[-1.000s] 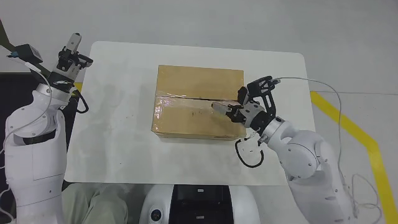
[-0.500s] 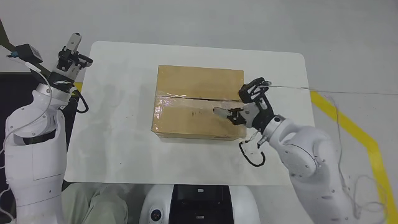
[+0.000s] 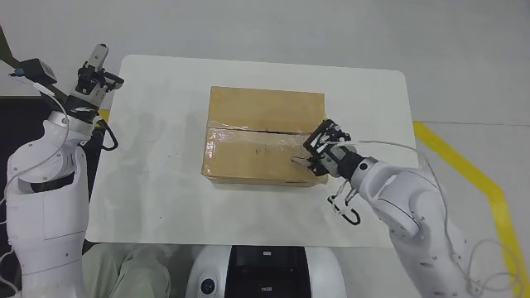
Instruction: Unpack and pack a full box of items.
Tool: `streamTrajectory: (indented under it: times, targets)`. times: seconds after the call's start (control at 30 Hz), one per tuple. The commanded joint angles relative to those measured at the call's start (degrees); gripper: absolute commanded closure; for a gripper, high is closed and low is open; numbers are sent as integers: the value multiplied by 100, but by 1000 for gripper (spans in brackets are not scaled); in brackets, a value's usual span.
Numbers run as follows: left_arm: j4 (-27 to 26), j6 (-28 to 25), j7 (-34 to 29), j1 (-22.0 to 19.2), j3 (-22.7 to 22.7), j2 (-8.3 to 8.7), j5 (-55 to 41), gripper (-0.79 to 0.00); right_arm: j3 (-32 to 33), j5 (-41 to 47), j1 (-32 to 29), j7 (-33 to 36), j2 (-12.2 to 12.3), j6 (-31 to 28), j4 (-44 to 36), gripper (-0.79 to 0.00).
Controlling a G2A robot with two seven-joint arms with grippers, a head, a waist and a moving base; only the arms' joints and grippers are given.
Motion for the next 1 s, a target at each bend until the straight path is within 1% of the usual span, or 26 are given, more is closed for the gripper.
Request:
streamTrajectory:
  times: [0.0, 0.13, 0.23, 0.27, 0.37, 0.4, 0.6, 0.77, 0.87, 0.93, 0.97]
  targets:
    - [0, 0, 0, 0, 0, 0, 0, -785, -41, -155, 11, -8, 4, 50, 8, -717]
    - [0, 0, 0, 0, 0, 0, 0, -785, -89, -418, 15, -89, 16, 113, 39, -637]
    - [0, 0, 0, 0, 0, 0, 0, -785, -129, -587, 22, -98, 26, 114, 93, -539]
    - [0, 0, 0, 0, 0, 0, 0, -785, -146, -617, 23, -96, 28, 111, 114, -529]
    - [0, 0, 0, 0, 0, 0, 0, -785, -200, -639, 37, -83, 34, 44, 161, -594]
    - [0, 0, 0, 0, 0, 0, 0, -785, -209, -669, 44, -74, 37, 46, 169, -603]
    - [0, 0, 0, 0, 0, 0, 0, -785, -339, -1273, 106, 107, 43, 262, 191, -600]
    - [0, 0, 0, 0, 0, 0, 0, -785, -393, -1419, 117, -152, 32, 467, 220, -465]
    - [0, 0, 0, 0, 0, 0, 0, -785, -392, -1475, 137, -324, 30, 523, 225, -431]
    - [0, 0, 0, 0, 0, 0, 0, -785, -409, -1534, 139, -384, 28, 553, 213, -394]
    - [0, 0, 0, 0, 0, 0, 0, -785, -416, -1544, 141, -391, 27, 560, 211, -391]
